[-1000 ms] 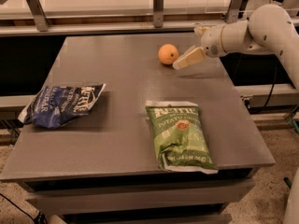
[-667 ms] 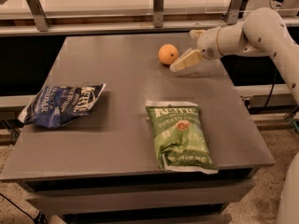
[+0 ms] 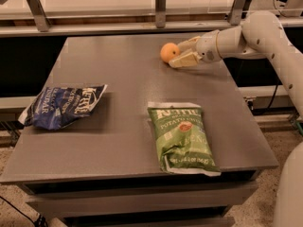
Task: Move orange near green jalapeno chip bag
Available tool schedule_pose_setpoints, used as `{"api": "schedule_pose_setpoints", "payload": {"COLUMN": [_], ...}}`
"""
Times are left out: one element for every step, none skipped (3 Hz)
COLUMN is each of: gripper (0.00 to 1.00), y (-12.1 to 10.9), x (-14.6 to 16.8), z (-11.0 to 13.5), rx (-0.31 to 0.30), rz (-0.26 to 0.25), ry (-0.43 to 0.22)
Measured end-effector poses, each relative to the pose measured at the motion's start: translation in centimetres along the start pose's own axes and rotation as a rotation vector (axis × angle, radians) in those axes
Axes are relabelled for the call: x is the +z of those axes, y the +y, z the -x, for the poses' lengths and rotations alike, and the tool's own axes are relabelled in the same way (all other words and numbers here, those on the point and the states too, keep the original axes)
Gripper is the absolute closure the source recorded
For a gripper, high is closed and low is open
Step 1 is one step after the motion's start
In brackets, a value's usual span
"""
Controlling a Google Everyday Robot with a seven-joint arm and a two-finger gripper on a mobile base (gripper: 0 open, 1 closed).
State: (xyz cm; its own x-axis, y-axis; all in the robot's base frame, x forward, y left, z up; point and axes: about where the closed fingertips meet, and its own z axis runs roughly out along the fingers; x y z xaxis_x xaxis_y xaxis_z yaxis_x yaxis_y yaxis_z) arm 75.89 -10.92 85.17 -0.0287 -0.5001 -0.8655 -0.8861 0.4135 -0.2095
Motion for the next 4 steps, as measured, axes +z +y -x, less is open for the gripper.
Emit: {"api": "schedule_pose_setpoints", "payload": {"gripper": [0.64, 0.87, 1.0, 1.0], "y": [0.6, 1.0, 1.0, 1.3], "x": [0.4, 0.7, 0.1, -2.2], "z": [0.2, 0.2, 0.6, 1.2], "rx": [-0.007, -0.028, -0.051, -0.103], "rz": [0.036, 0.067, 0.095, 0.125], "ry": [-0.014, -0.005, -0.018, -0.035]}}
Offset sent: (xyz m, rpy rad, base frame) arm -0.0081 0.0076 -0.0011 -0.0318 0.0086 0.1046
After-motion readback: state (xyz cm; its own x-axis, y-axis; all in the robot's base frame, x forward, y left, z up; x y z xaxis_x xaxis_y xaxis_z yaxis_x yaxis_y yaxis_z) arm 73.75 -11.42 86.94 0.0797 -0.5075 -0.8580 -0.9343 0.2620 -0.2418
